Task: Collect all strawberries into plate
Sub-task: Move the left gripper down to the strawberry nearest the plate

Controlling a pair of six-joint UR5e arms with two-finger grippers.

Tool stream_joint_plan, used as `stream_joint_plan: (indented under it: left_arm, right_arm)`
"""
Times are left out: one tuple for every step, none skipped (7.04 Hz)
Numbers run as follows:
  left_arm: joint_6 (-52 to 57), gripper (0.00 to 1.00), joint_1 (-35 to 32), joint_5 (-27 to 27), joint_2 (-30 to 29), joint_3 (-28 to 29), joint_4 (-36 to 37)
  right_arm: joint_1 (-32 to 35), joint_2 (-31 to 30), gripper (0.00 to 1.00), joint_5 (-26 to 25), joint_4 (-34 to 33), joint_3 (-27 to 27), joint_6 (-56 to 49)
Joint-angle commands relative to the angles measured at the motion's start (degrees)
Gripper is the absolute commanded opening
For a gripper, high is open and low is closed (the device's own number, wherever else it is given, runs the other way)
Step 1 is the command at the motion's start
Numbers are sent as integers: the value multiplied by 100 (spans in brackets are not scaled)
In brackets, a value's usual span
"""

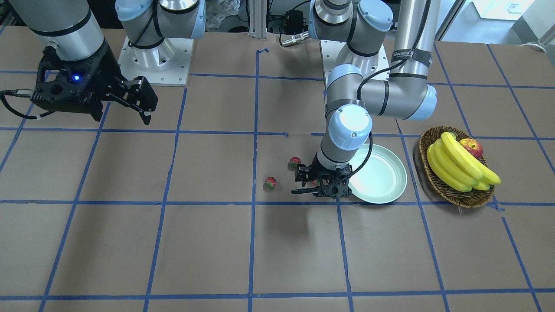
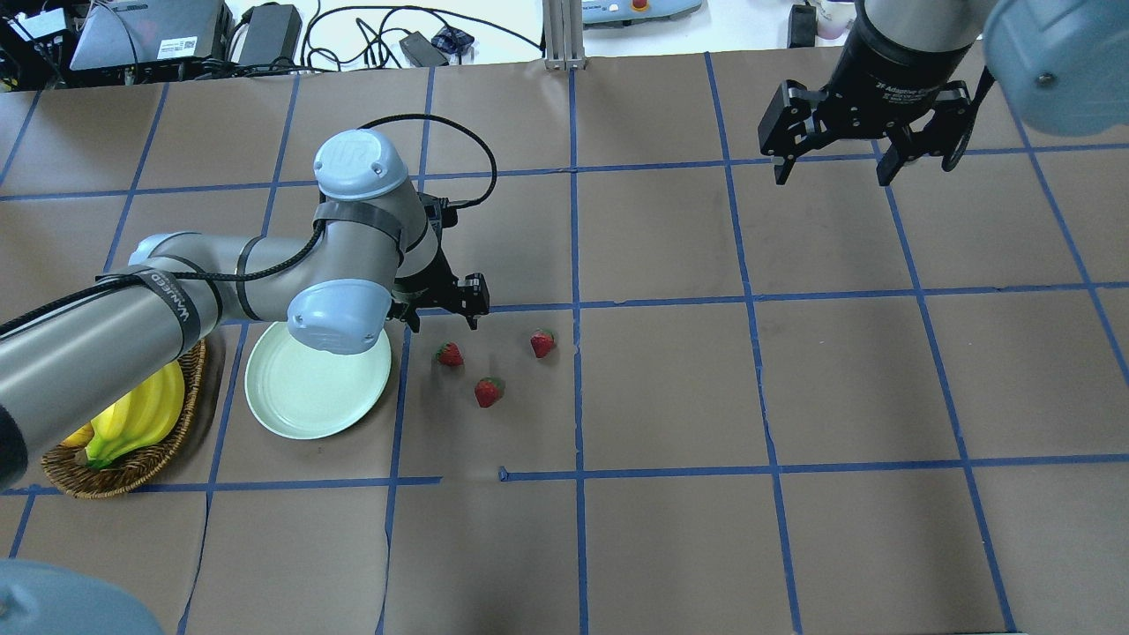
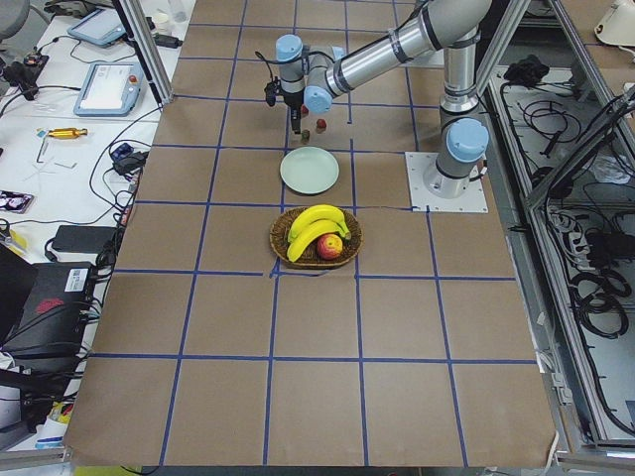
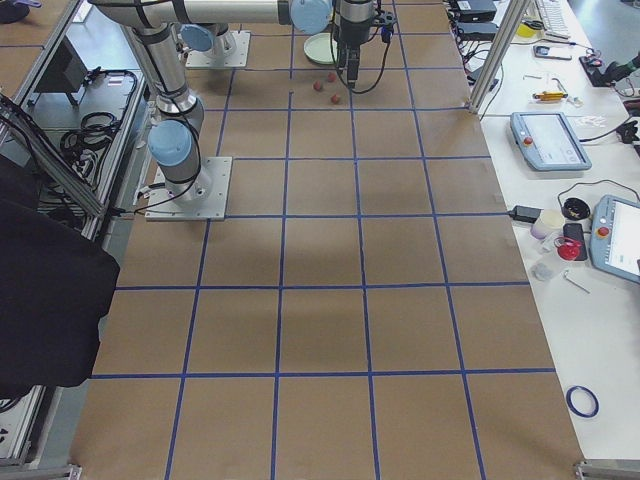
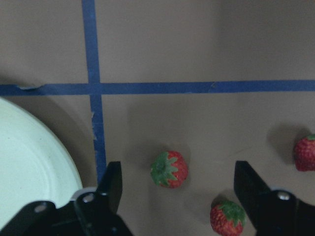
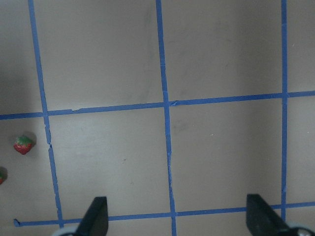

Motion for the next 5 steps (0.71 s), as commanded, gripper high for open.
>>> stream_joint_plan:
  left_arm:
    - [-310,84,-22,36,-182,-44,55]
    - [-330,83,-75,80,-182,-79,37]
    - [-330,81,-92,80,-182,-202,37]
    - [-278,75,-93,80,-182,-281,37]
    - [-260,72,-93,80,-173,-308,37]
  right_arm:
    - [0,0,100,0,7,1,1]
    - [0,0,100,0,7,1,-8]
    - [0,0,100,0,7,1,1]
    - [0,0,100,0,7,1,-8]
    - [0,0,100,0,24,1,-17]
